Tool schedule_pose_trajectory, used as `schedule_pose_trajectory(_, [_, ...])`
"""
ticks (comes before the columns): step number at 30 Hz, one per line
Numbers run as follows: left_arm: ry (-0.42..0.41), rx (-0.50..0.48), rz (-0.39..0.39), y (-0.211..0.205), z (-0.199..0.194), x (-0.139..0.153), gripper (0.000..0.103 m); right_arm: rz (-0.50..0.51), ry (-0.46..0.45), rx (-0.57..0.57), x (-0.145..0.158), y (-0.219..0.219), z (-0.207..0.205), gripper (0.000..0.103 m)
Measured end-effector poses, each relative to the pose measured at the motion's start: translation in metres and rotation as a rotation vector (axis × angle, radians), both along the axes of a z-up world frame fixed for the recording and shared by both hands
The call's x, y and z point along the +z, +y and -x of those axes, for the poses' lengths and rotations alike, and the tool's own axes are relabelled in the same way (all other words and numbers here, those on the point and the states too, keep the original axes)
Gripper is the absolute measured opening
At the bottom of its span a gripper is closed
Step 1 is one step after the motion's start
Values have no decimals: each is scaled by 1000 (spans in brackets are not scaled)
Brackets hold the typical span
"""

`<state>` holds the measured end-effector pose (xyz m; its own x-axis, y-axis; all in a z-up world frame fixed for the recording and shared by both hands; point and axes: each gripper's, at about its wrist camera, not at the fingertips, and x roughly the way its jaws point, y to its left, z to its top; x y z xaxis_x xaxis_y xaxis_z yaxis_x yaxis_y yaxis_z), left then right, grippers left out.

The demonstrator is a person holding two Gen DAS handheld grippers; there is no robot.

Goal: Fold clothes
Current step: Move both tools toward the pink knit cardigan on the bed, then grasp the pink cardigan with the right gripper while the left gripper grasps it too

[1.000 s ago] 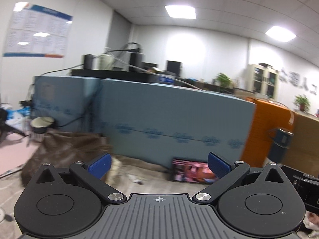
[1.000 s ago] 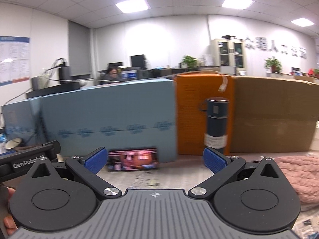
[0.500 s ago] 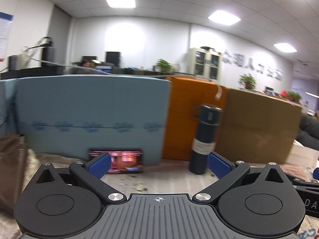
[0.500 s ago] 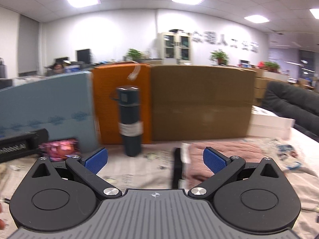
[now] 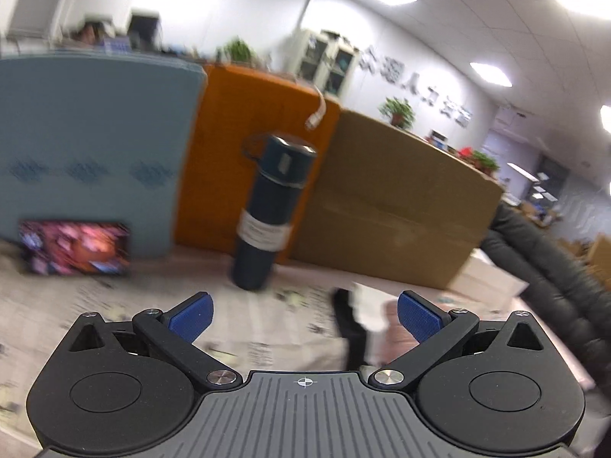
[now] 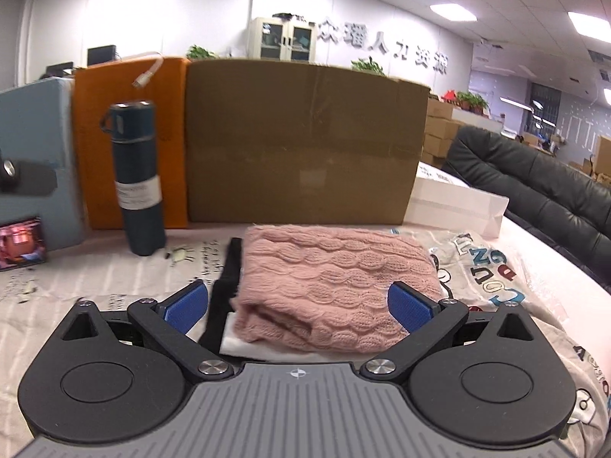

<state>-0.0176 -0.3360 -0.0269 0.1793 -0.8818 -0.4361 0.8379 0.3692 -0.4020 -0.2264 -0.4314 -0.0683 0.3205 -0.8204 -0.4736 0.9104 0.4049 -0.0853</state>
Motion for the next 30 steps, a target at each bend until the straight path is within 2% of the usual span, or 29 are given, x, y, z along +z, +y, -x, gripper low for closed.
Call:
schedule_pose_trajectory(3, [74,2,-9,-10,-9,-6,103,-44,2,2,-8,-23,-14,100])
schedule_pose_trajectory(5, [81,-5,-12,-12,-12,-12,103,-73,-4,4,-14,-40,-26,98])
schedule_pose_trajectory(8, [77,-23,-15,-14,-15,-22,102,-122,-9,-18,-26,-63,-42,85])
schedule_pose_trajectory(11, [95,-21,-30,-19,-19,-28,101,-203,-33,-62,-44,-87,-48,66])
schedule_pose_trajectory(13, [86,-37,-32,-24,-20,-32,98,-200,-30,-92,-53,-94,-47,40])
schedule_pose_trajectory(16, [61,-68,-47,-36,-16,-39,93,-196,-101,-87,-51,-99,-30,22])
schedule_pose_trajectory(22, [-43,-193,-25,-70,20,-50,91,-143,-245,-122,-18,-98,18,19])
schedule_pose_trajectory(26, [-152,-323,-14,-97,62,-62,91,-93,-253,-169,-1,-98,47,19])
schedule_pose_trajectory(30, [-208,-406,-31,-126,87,-75,91,-64,-267,-215,11,-98,75,19])
